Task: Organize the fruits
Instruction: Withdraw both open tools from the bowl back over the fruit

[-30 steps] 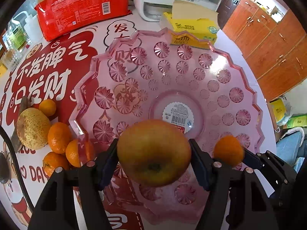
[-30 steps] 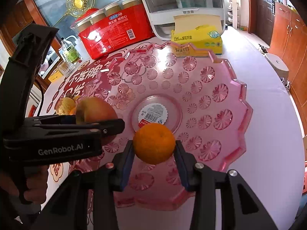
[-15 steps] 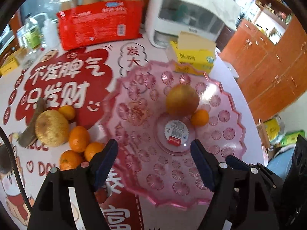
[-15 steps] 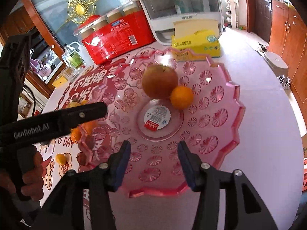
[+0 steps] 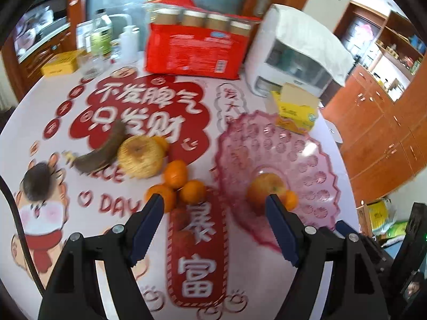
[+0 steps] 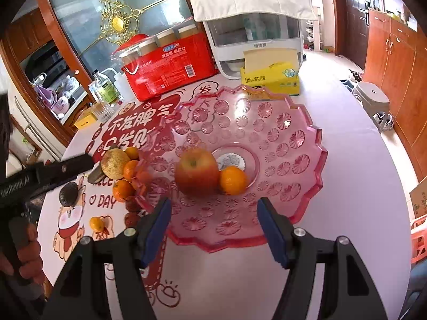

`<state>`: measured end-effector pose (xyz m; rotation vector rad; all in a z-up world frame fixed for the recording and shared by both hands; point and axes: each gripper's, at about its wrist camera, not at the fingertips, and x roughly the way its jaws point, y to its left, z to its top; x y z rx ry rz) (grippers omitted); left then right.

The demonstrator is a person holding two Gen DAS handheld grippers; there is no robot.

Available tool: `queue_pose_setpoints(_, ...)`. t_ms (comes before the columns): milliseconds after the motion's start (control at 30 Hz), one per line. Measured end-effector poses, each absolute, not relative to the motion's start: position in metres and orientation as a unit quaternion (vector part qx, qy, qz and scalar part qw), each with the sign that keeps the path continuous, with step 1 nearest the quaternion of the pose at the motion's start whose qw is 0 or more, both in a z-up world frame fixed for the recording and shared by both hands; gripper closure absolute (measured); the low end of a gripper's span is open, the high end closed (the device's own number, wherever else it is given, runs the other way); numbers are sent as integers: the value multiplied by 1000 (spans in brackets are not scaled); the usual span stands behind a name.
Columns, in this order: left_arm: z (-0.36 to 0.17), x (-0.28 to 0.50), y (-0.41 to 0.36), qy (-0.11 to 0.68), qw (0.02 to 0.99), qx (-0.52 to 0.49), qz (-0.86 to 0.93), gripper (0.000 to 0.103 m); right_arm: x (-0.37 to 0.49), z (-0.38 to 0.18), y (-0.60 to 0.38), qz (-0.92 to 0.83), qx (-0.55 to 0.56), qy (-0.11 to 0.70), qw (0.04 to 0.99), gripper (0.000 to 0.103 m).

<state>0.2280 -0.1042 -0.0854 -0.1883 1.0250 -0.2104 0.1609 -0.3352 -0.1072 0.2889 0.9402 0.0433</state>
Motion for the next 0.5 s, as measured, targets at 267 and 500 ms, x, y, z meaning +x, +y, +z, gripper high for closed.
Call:
queue_pose_setpoints(267, -95, 198, -34, 497, 860, -107, -53, 26, 153, -104, -313, 35, 151, 451, 879, 36)
queue_pose_setpoints(500, -92, 187, 21, 498, 861, -102, -29, 26, 154, -108, -292, 36, 192, 463, 864, 36)
